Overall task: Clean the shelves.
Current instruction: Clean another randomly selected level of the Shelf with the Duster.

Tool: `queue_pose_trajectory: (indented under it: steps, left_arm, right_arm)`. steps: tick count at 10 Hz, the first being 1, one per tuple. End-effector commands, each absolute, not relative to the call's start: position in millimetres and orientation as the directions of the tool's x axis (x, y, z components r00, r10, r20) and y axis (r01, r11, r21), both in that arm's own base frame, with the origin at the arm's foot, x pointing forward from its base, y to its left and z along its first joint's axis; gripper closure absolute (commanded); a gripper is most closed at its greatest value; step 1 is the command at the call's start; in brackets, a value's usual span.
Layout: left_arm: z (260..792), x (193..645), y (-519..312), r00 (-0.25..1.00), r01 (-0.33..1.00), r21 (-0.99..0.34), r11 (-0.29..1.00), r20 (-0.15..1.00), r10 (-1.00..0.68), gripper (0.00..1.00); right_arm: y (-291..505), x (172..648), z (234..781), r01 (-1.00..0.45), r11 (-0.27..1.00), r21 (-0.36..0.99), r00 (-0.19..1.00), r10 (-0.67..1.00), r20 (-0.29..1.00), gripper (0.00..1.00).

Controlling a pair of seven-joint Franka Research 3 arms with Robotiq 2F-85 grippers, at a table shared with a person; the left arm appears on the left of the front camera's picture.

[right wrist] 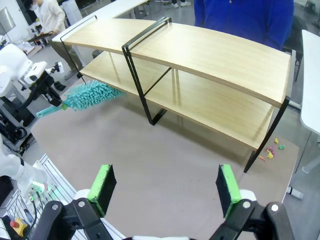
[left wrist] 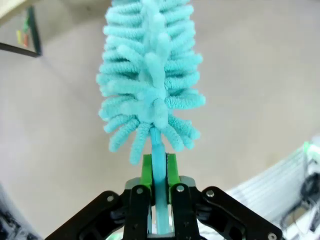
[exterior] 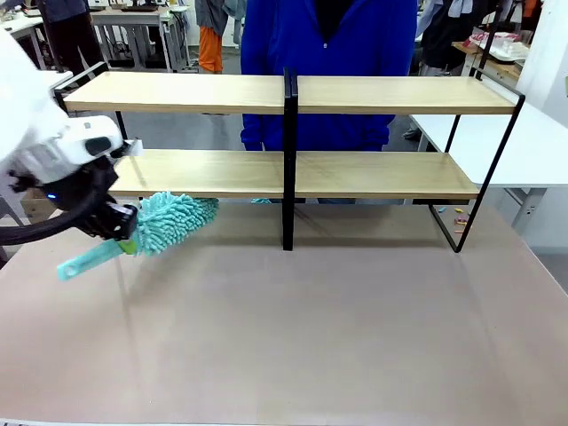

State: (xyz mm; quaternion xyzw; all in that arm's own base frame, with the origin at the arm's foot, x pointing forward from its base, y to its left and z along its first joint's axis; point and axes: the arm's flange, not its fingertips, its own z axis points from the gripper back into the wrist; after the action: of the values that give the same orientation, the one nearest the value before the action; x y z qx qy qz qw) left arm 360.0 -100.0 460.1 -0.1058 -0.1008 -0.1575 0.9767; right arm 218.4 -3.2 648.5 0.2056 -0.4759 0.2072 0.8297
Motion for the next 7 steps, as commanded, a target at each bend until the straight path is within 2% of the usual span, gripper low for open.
queue_pose_trajectory:
  steps: [1,3,4,5,7]
  left_arm:
    - [445,294,-45,0.886,0.464,-0.315,0.828,0.166,-0.433,0.87]
    - [458,274,-2,0.774,0.606,-0.431,0.669,0.122,-0.622,0.87]
    - [464,263,17,0.676,0.684,-0.476,0.553,0.129,-0.725,0.87]
    - [473,252,39,0.587,0.739,-0.525,0.423,0.191,-0.787,0.87]
    - [491,231,94,0.542,0.793,-0.538,0.287,0.409,-0.734,0.87]
  right_arm:
    - [-4,218,649,-0.539,0.830,0.145,0.463,0.148,0.874,0.00]
    - [-4,218,649,-0.539,0.830,0.145,0.463,0.148,0.874,0.00]
    - [-4,218,649,-0.539,0.830,0.145,0.463,0.148,0.874,0.00]
    - [-4,218,649,-0.539,0.830,0.145,0.463,0.148,0.874,0.00]
    - [-4,218,649,-0.539,0.830,0.145,0.463,0.148,0.874,0.00]
